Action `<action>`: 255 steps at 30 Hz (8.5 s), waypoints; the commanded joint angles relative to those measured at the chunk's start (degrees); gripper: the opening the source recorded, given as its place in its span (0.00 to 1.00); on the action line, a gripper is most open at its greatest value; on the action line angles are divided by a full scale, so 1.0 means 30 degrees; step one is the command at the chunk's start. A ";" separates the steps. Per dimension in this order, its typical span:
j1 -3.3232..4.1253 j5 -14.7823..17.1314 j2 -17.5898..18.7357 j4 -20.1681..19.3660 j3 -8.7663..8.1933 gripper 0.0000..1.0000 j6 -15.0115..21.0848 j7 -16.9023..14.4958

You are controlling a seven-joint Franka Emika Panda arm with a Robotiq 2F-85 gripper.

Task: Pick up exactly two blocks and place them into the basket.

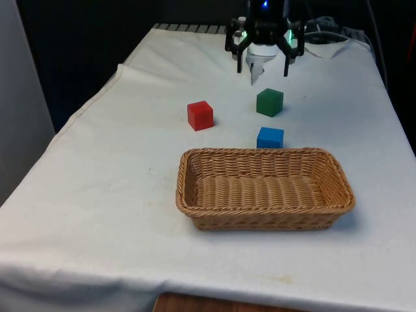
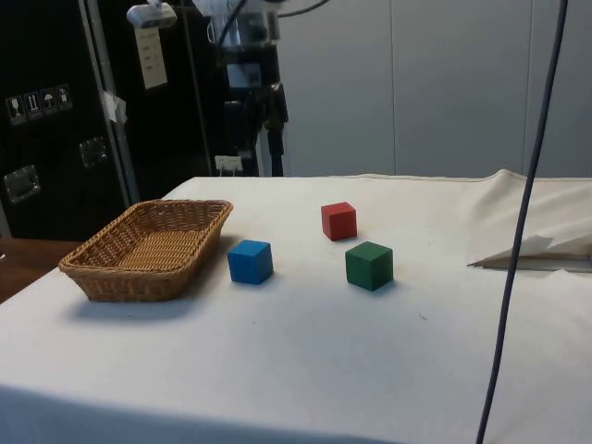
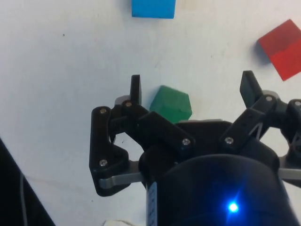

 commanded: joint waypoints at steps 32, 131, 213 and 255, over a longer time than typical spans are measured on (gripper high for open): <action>-0.0344 0.2273 0.4393 0.0458 0.0649 1.00 0.4565 -0.0726; -0.0248 0.3228 0.5042 0.4947 0.0668 0.02 -0.0057 -0.1471; -0.0267 0.4106 1.0199 1.1898 0.0821 1.00 -0.1604 -0.0879; 0.0191 0.0936 0.1146 0.2712 0.1547 1.00 -0.1547 0.0401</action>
